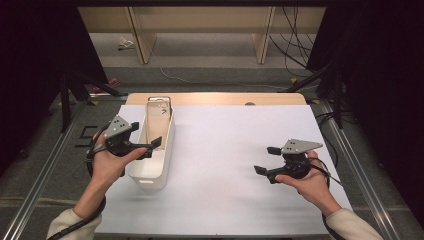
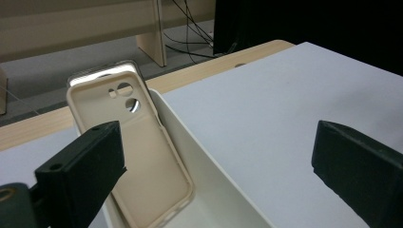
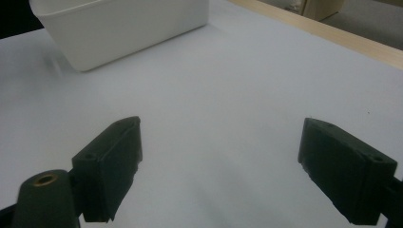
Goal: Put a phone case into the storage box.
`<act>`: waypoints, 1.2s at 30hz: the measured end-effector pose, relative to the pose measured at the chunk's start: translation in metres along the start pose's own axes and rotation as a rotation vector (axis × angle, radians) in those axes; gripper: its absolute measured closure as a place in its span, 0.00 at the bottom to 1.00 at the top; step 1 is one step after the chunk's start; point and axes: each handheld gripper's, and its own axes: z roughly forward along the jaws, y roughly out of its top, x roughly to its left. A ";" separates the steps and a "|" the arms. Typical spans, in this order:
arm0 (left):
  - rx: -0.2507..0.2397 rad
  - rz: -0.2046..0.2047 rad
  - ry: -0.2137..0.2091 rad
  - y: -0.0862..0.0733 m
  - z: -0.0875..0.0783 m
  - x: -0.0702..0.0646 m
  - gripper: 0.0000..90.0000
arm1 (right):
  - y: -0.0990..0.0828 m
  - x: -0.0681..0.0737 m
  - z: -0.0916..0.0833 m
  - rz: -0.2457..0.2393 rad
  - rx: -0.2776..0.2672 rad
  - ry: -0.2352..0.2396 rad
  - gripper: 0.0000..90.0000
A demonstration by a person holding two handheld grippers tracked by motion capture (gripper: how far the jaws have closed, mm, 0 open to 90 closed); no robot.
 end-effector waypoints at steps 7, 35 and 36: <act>-0.012 0.008 -0.023 -0.008 -0.002 -0.009 0.03 | 0.000 0.000 0.000 -0.002 -0.002 0.001 0.17; -0.029 0.099 -0.132 -0.039 -0.016 -0.051 0.01 | -0.003 0.003 -0.010 0.004 -0.015 0.006 0.17; -0.028 0.099 -0.134 -0.041 -0.017 -0.051 0.00 | -0.003 0.003 -0.010 0.004 -0.016 0.005 0.17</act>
